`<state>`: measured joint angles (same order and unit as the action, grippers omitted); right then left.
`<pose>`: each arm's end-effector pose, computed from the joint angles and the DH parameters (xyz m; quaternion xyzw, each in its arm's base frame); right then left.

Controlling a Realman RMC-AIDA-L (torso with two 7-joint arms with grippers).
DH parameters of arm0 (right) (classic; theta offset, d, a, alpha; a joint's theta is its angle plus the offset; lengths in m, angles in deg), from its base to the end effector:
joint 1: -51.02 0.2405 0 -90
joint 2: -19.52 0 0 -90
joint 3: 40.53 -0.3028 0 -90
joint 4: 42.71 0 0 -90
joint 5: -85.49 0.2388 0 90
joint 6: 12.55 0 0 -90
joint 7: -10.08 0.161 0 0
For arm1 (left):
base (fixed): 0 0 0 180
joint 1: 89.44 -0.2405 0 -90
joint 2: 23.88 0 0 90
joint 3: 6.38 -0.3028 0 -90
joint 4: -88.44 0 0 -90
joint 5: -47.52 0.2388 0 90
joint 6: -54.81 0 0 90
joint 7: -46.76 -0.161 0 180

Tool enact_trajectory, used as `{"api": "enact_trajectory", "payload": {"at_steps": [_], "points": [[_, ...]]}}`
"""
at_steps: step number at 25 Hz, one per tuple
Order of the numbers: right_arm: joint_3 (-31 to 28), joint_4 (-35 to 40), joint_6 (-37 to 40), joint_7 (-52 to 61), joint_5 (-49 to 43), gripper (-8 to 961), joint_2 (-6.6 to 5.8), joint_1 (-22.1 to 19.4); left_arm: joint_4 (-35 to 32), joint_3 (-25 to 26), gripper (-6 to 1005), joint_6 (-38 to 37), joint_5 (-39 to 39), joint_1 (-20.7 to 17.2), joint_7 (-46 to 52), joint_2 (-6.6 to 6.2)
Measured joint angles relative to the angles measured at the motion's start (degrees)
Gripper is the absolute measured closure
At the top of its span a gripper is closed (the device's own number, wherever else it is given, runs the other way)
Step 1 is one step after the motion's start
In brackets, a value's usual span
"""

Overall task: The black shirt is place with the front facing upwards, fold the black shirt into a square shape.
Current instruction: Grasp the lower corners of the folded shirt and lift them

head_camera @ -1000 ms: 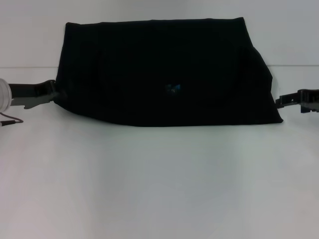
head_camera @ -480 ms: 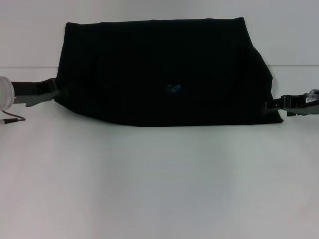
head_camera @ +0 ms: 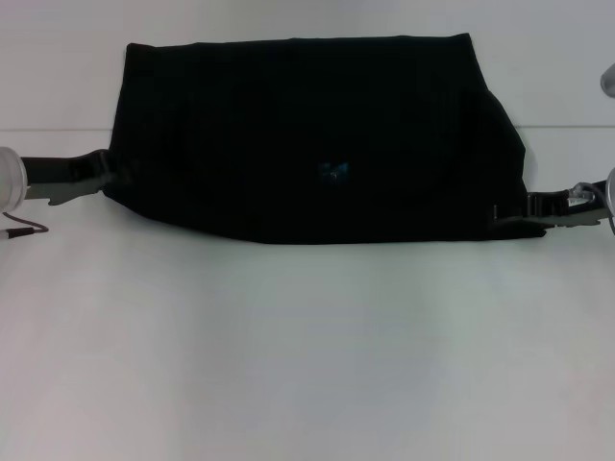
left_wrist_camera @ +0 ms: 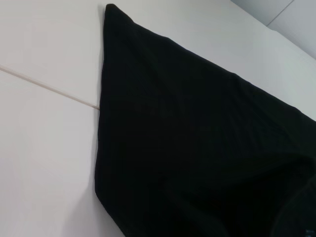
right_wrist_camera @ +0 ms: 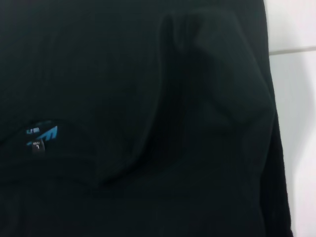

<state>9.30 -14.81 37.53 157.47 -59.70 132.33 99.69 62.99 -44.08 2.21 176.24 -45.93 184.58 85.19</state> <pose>0.3205 0.5149 -0.0202 -0.7577 0.5686 0.0210 0.3196 -0.3537 0.5057 0.0275 -0.6929 -0.6274 -0.1782 0.3074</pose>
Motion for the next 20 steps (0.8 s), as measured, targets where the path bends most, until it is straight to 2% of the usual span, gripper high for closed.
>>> {"api": "enact_trajectory", "payload": {"at_steps": [14, 20], "points": [[0.66, -0.93, -0.79, 1.74, 0.05, 109, -0.16, 0.82, -0.04, 0.19, 935, 0.05, -0.06, 0.03, 0.0, 0.06], [0.68, -1.21, -0.82, 1.88, 0.0, 357, -0.36, 0.86, -0.04, 0.3, 929, 0.04, -0.06, 0.1, 0.0, 0.13]]}}
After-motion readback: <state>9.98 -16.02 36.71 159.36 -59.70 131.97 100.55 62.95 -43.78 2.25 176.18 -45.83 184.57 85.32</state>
